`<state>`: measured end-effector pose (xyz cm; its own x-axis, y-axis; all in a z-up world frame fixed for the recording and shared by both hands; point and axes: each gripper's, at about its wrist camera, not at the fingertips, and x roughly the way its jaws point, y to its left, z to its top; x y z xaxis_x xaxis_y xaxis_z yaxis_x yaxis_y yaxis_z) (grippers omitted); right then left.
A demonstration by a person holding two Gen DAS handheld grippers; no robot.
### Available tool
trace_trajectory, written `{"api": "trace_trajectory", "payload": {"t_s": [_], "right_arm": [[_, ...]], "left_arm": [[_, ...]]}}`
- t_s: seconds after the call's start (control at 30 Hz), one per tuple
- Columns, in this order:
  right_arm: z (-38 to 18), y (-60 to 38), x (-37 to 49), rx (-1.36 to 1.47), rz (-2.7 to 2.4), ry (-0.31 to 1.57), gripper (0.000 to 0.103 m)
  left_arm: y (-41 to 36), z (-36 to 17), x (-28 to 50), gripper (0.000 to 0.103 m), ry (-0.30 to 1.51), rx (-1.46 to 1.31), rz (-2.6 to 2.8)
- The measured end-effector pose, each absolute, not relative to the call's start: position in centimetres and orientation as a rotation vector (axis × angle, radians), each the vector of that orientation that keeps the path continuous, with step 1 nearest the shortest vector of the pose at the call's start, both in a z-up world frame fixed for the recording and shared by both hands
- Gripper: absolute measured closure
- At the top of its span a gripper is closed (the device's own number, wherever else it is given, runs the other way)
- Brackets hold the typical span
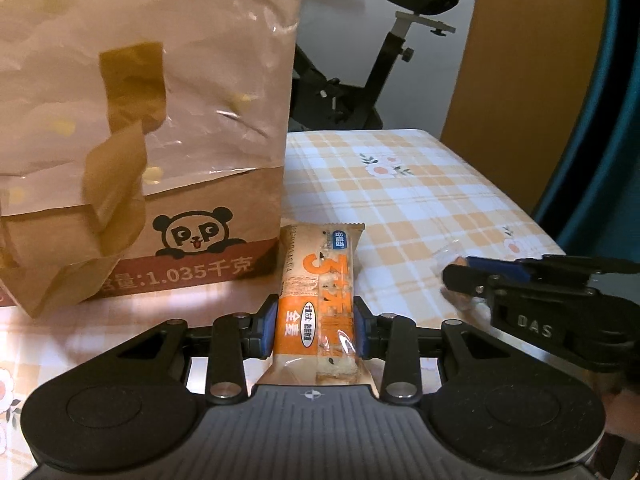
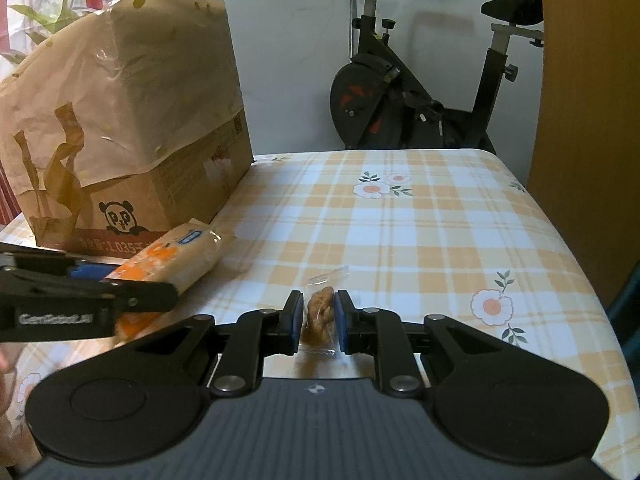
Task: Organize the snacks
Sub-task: 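Carry bread and nut packet over the box and open both tools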
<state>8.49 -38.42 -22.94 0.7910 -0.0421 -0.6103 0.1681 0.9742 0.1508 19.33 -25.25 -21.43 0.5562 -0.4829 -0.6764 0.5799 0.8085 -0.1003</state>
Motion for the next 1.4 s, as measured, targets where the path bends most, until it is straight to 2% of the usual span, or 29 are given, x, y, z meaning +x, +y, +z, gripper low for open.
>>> {"api": "trace_trajectory", "payload": {"t_s": [0.27,0.6,1.13,1.4], "right_arm": [[-22.2,-37.4,7.4,0.217,-0.112,0.661,0.084],[-18.6,-36.4,7.0,0.184,-0.11,0.604,0.084],[-6.1,-34.7,9.1,0.115,-0.053,0.358,0.084],[-2.4,-32.0,13.9,0.056,0.018,0.296,0.084]], "left_arm": [[-24.0,-20.3,18.1,0.064,0.737,0.118,-0.668],[-23.8,-17.4,17.1,0.064,0.656,0.079,-0.757],[-20.6,-5.6,19.2,0.064,0.376,-0.04,-0.755],[-16.2,-2.4,22.9,0.064,0.351,-0.102,-0.647]]}}
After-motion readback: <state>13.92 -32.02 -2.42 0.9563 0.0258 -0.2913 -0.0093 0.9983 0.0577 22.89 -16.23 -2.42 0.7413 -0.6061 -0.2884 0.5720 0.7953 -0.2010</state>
